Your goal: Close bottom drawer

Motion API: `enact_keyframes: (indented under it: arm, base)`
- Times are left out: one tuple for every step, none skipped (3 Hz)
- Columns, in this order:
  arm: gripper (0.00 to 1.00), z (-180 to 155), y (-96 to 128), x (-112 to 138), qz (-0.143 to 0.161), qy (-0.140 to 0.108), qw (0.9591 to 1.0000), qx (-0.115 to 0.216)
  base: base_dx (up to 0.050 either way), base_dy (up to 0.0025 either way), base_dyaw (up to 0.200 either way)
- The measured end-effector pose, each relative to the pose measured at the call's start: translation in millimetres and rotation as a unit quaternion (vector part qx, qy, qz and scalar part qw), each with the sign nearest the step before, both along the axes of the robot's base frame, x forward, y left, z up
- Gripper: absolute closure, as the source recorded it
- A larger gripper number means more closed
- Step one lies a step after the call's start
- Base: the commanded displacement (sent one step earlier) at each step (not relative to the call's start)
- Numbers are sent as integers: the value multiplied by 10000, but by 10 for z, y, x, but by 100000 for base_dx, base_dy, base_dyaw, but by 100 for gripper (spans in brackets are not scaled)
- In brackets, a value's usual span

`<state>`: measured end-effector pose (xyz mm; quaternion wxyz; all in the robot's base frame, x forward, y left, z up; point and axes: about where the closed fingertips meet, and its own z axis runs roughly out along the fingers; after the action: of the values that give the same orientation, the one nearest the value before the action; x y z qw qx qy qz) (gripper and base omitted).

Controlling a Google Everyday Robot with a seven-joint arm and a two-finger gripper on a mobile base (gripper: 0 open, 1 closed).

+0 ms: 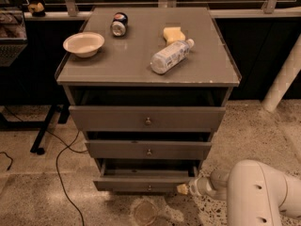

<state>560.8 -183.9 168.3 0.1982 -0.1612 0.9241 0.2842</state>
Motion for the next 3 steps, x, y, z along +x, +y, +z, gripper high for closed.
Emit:
enact_keyframes:
  arm:
    - [100, 78, 20, 139, -152, -109, 9998, -9]
    - [100, 231, 32, 329, -411, -311, 9987, -33]
    - [100, 358, 43, 516, -640, -477, 9968, -48]
  base:
    - [0, 0, 0]
    - [0, 0, 0]
    - [0, 0, 0]
